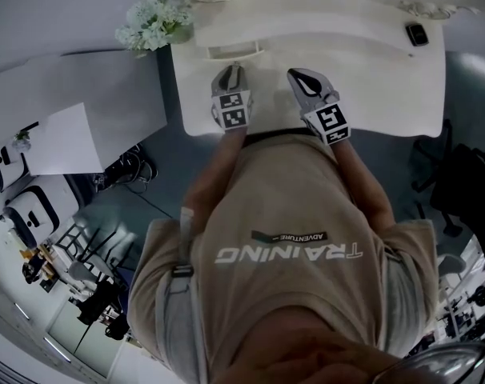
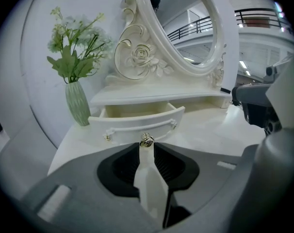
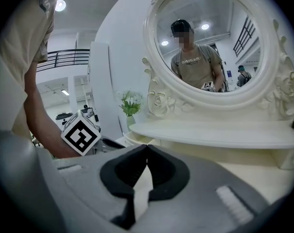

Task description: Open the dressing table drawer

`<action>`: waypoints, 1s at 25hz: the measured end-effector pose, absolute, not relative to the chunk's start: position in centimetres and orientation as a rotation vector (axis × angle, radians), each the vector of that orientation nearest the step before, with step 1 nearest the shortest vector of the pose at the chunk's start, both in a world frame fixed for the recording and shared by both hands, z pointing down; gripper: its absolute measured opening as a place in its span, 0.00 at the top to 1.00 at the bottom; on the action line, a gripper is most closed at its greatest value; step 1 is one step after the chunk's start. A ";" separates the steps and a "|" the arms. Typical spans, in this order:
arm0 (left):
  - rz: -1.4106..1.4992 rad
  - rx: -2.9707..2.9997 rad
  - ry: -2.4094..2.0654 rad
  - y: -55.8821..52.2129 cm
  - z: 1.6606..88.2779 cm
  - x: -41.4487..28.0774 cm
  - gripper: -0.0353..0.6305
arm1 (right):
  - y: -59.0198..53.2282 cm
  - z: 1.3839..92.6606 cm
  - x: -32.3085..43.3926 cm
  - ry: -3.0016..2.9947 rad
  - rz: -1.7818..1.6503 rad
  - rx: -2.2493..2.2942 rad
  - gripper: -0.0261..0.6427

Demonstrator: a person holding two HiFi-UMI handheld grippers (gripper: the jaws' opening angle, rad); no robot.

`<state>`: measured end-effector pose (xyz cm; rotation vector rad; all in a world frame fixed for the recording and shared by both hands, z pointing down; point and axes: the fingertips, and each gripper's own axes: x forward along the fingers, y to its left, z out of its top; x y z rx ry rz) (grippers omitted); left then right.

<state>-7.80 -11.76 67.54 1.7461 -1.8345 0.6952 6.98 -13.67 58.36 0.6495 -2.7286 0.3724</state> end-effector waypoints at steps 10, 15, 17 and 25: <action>0.665 1.861 -1.827 -8.4 64.8 -8.7 0.94 | -12.6 57.9 4.9 -2.751 0.354 0.656 0.96; 0.588 1.987 -1.853 -8.4 59.8 -9.3 0.94 | -13.1 55.2 4.2 -2.758 0.293 0.716 0.96; 0.550 2.031 -1.864 -8.3 57.1 -10.0 0.94 | -13.0 53.8 3.9 -2.758 0.281 0.737 0.96; 0.372 2.104 -1.855 -9.0 50.4 -12.7 0.94 | -12.4 50.0 2.3 -2.778 0.205 0.722 0.96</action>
